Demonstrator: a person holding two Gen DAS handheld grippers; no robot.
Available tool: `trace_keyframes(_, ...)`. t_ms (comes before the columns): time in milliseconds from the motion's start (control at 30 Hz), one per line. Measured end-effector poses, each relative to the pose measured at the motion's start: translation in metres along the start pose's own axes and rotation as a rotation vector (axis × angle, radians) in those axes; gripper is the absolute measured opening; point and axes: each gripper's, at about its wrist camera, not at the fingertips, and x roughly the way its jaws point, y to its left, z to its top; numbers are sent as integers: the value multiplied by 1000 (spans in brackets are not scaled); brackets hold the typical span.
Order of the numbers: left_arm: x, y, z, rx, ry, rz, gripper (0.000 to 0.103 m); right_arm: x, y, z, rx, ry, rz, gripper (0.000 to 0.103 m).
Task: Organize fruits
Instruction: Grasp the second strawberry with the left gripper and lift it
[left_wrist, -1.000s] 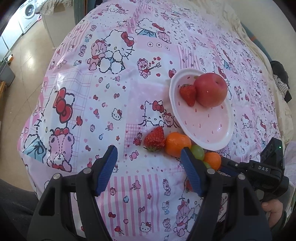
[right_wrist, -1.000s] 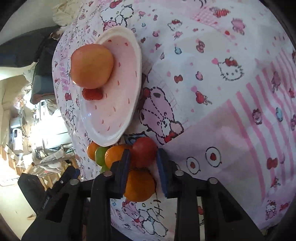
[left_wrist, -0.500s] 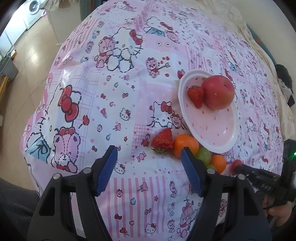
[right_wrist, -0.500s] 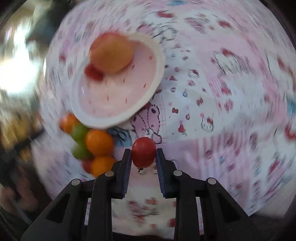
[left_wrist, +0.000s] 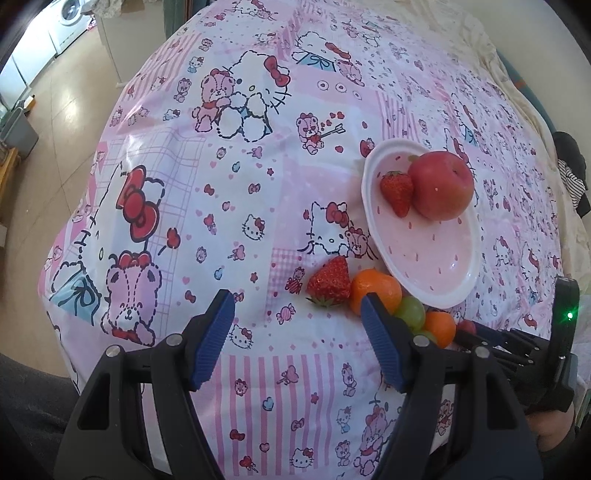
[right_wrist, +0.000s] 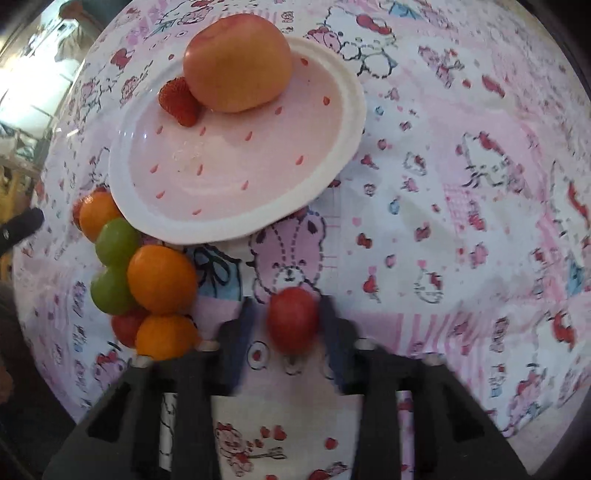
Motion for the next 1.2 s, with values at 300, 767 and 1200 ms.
trace_keyframes(300,18,-4,31,1,129,-11,65,-60,-3,-1,105,-238,181,29)
trace_keyframes(767,62,-3,28,-187,245,-45,43,-73,-20,-11,119,-287,261,29)
trace_keyframes(1200,41,-2,28,-170,160,-63,26,-75,-22,-12,136,-294,262,29)
